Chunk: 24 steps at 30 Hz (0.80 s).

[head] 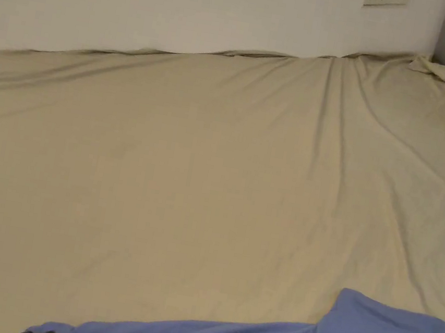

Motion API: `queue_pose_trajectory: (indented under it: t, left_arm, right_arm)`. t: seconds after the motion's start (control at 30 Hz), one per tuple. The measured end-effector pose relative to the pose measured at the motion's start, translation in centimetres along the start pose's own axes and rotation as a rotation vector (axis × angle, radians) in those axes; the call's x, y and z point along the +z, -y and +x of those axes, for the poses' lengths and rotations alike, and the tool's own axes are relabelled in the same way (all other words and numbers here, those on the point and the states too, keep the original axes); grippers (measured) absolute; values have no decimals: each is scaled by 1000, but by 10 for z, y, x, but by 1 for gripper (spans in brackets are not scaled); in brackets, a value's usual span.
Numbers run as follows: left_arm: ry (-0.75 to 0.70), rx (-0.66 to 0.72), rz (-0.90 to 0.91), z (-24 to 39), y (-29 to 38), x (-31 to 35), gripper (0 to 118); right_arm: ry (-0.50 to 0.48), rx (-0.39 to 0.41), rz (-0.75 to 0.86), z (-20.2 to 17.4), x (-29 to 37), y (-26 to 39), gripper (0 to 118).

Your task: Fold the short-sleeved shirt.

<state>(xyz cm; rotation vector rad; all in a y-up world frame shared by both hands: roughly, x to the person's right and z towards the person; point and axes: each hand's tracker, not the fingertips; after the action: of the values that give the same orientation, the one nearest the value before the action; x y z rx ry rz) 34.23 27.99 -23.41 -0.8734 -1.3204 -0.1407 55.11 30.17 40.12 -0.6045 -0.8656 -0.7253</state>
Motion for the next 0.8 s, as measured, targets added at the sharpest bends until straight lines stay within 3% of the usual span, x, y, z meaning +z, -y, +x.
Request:
queue_pose_trajectory:
  t: [0.07, 0.13, 0.23, 0.27, 0.3, 0.37, 0.47, 0.6, 0.63, 0.67, 0.7, 0.73, 0.8]
  left_arm:
    - [-27, 66, 99, 9, -4, 24, 118]
    - [-32, 43, 91, 15, -1, 29, 118]
    - [-121, 5, -148, 9, -6, 6, 113]
    - [-117, 1, -153, 2, -1, -3, 75]
    - [-88, -5, -135, -4, 1, -12, 0]
    - [-67, 88, -180, -26, 12, -41, 0]
    - [228, 242, -217, -69, -3, -49, 0]
    - [317, 276, -231, -108, -11, -56, 0]
    - [321, 275, -219, -117, -11, -57, 14]
    - [338, 291, -220, -123, -12, -59, 55]
    - [356, 310, -234, -129, -11, -62, 107]
    - [394, 334, -261, -130, -4, -68, 118]
    - [354, 318, -268, -128, -3, -80, 118]
  right_arm:
    - [-150, -84, 202, -26, 34, -3, 5]
    - [-230, -127, 326, -45, 47, -2, 5]
    - [-287, -72, 297, -81, 44, 0, 5]
    - [-291, -38, 278, -92, 41, 1, 5]
    - [-297, -12, 258, -100, 35, 2, 5]
    - [-344, 44, 208, -112, 27, 5, 5]
    - [-405, 88, 174, -118, 21, 10, 5]
    - [-442, 91, 173, -117, 24, 15, 5]
    - [-452, 90, 180, -117, 26, 15, 5]
    - [-460, 88, 187, -117, 28, 15, 5]
    - [-462, 86, 191, -117, 30, 14, 5]
    - [-461, 83, 197, -118, 31, 12, 5]
    - [-434, 73, 193, -120, 32, 7, 5]
